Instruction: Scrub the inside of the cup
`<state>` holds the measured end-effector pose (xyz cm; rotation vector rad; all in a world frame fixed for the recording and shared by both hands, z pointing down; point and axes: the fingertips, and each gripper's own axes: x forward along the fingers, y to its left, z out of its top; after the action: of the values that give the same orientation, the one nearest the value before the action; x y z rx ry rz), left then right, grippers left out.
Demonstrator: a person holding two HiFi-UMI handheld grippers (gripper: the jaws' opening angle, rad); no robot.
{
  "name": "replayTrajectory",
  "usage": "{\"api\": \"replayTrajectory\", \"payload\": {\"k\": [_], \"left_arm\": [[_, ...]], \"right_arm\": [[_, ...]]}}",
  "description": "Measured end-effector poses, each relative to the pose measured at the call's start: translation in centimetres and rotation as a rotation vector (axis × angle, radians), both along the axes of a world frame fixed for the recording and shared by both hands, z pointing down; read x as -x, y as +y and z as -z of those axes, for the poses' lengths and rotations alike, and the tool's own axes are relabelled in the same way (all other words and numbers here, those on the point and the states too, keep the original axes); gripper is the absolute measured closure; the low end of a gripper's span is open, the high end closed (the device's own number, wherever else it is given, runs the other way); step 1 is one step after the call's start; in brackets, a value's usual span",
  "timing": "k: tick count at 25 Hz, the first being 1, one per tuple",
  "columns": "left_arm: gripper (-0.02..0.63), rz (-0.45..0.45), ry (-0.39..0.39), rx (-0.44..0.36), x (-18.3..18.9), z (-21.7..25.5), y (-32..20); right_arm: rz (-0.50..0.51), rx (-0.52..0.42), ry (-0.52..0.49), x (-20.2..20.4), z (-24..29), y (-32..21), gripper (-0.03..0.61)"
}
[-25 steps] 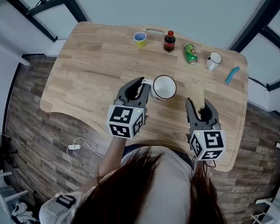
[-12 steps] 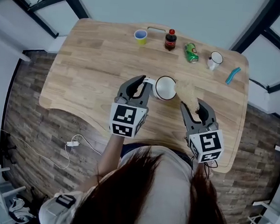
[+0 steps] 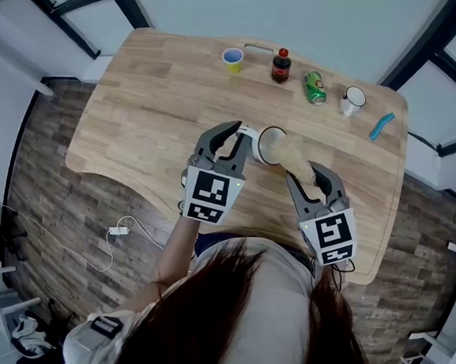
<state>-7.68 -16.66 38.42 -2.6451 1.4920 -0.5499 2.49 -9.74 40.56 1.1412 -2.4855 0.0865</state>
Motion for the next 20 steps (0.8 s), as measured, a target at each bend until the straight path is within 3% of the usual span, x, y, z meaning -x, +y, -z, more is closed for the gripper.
{"api": "replayTrajectory", "payload": {"k": [13, 20], "left_arm": [[0.560, -0.075, -0.208, -0.147, -0.8, 1.2, 0.2], [0.560, -0.116, -0.285, -0.195, -1.6, 1.4, 0.4]], "right_arm": [[0.037, 0.065, 0.087, 0.7, -1.5, 0.5, 0.433], [0.049, 0.092, 0.140, 0.6, -2.0, 0.5, 0.433]]}}
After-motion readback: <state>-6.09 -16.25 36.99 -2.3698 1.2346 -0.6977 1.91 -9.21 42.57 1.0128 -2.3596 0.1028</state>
